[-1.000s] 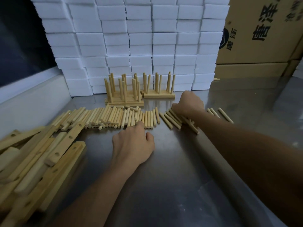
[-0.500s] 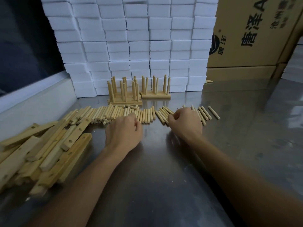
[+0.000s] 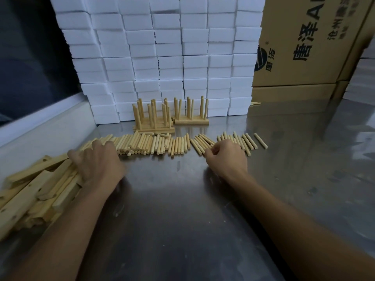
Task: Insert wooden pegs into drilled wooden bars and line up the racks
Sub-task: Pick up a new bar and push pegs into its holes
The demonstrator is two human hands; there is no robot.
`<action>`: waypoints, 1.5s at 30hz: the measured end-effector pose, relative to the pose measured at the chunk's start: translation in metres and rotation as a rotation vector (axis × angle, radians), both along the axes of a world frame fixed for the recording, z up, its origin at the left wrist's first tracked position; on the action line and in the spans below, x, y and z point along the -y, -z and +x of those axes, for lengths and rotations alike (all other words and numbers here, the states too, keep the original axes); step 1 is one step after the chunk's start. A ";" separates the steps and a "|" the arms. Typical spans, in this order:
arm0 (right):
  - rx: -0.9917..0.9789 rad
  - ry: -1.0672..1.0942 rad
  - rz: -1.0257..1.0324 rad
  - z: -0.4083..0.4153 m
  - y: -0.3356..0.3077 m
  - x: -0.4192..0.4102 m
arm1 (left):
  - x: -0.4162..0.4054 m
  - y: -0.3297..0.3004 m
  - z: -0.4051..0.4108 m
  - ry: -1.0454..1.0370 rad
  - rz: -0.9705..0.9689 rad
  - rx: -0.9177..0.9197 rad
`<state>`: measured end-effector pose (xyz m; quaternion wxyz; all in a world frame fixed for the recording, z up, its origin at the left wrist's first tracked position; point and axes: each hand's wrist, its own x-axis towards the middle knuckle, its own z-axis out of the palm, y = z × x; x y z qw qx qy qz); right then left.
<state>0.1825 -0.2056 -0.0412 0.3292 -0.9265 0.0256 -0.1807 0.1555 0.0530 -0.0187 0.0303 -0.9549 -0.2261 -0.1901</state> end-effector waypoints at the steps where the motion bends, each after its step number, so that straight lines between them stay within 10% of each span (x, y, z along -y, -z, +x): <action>1: 0.000 0.005 0.003 0.000 0.000 0.001 | -0.001 0.001 0.000 0.008 0.009 0.028; 23: -0.029 -0.044 0.014 -0.001 0.004 0.003 | 0.019 -0.004 0.001 0.320 -0.260 0.304; 34: 0.102 -0.251 0.141 -0.004 0.005 -0.010 | 0.076 -0.003 -0.002 0.502 -1.358 0.400; 45: -0.162 -0.517 0.790 -0.016 -0.007 -0.025 | 0.092 0.013 -0.004 0.496 -1.765 0.426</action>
